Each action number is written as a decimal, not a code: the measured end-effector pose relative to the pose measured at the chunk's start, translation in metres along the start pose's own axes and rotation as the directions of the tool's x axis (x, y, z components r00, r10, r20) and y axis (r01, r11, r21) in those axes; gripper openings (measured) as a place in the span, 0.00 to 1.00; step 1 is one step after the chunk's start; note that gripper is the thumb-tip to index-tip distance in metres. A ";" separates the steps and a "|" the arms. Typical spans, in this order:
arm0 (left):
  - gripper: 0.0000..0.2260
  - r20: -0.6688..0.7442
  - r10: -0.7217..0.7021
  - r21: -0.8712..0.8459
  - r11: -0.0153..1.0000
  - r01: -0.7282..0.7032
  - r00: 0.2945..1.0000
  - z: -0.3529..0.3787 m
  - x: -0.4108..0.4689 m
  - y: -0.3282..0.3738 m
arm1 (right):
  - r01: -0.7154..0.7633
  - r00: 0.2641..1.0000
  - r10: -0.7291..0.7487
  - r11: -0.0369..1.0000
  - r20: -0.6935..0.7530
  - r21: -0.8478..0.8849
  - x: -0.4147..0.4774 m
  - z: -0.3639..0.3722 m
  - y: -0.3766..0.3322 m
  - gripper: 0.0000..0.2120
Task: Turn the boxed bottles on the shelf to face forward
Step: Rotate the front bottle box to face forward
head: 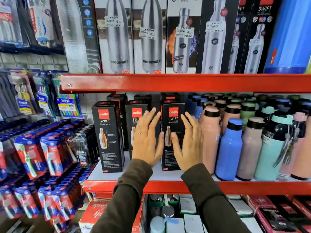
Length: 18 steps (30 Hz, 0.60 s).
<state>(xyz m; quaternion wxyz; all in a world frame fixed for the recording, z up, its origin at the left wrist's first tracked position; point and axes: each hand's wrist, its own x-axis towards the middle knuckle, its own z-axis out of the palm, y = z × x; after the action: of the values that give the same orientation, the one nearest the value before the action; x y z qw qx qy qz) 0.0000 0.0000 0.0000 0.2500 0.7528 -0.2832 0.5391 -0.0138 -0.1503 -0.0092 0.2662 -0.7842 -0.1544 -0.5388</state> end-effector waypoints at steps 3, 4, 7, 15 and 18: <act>0.26 0.086 -0.168 -0.186 0.966 0.181 0.982 0.014 -0.017 0.002 | -0.191 0.981 0.182 0.968 0.075 0.160 -0.013 0.008 0.015 0.26; 0.25 0.136 -0.227 -0.232 0.939 0.253 0.964 0.021 -0.024 0.004 | -0.277 0.958 0.254 0.937 0.129 0.212 -0.019 0.011 0.020 0.26; 0.26 0.300 -0.382 -0.266 0.846 0.462 0.874 0.042 -0.040 0.001 | -0.472 0.868 0.401 0.849 0.293 0.237 -0.031 0.025 0.040 0.27; 0.26 0.517 -0.625 -0.217 0.565 0.796 0.584 0.083 -0.051 -0.016 | -0.687 0.681 0.535 0.703 0.500 0.183 -0.039 0.052 0.082 0.24; 0.23 0.547 -0.624 -0.248 0.516 0.820 0.558 0.092 -0.057 -0.019 | -0.724 0.645 0.547 0.660 0.533 0.199 -0.040 0.059 0.090 0.22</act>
<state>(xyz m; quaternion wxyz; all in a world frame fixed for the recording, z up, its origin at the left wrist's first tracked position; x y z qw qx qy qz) 0.0602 -0.0397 -0.0823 0.5704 0.8044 -0.1021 0.1309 0.0635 -0.1871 -0.0856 0.5533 -0.8135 -0.0216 -0.1777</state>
